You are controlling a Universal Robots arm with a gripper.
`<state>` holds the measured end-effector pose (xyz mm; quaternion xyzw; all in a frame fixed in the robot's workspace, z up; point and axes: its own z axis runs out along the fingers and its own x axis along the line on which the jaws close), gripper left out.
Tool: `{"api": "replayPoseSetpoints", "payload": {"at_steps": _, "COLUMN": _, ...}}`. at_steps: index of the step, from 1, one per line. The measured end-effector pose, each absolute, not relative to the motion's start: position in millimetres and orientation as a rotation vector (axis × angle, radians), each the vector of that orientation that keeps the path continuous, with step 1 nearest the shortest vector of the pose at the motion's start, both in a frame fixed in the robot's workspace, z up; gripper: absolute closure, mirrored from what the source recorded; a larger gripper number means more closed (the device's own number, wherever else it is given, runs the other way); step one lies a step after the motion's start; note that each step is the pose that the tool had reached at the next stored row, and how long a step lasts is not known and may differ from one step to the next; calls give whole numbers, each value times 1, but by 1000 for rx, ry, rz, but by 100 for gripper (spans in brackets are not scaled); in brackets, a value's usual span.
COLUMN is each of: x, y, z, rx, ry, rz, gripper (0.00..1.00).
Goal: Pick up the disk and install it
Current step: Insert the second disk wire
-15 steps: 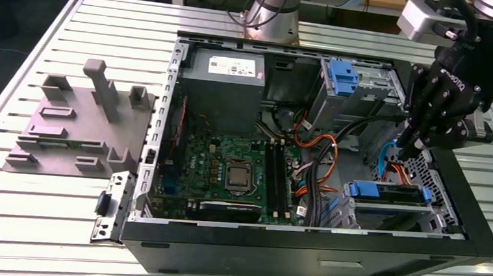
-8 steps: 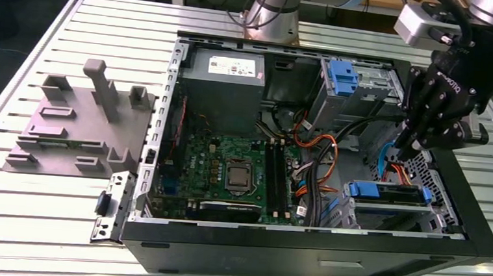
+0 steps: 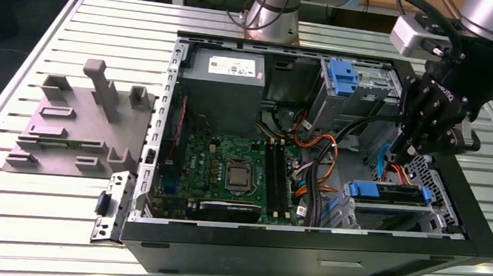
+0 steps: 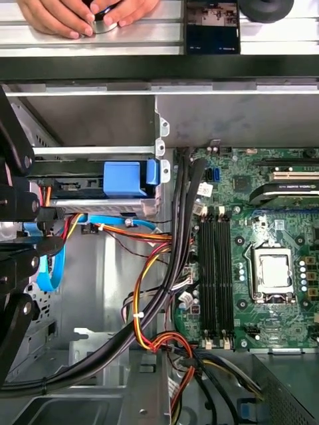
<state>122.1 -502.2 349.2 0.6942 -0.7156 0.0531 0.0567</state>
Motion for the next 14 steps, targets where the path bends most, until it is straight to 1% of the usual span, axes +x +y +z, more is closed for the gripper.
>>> {"api": "replayPoseSetpoints", "payload": {"at_steps": 2, "x": 122, "y": -502, "z": 347, "rx": 2105, "ry": -2170, "rz": 162, "gripper": 77}}
{"api": "replayPoseSetpoints", "payload": {"at_steps": 3, "x": 122, "y": -503, "z": 346, "rx": 2105, "ry": -2170, "rz": 162, "gripper": 84}}
{"api": "replayPoseSetpoints", "payload": {"at_steps": 14, "x": 122, "y": -513, "z": 346, "rx": 2110, "ry": -2173, "rz": 156, "gripper": 84}}
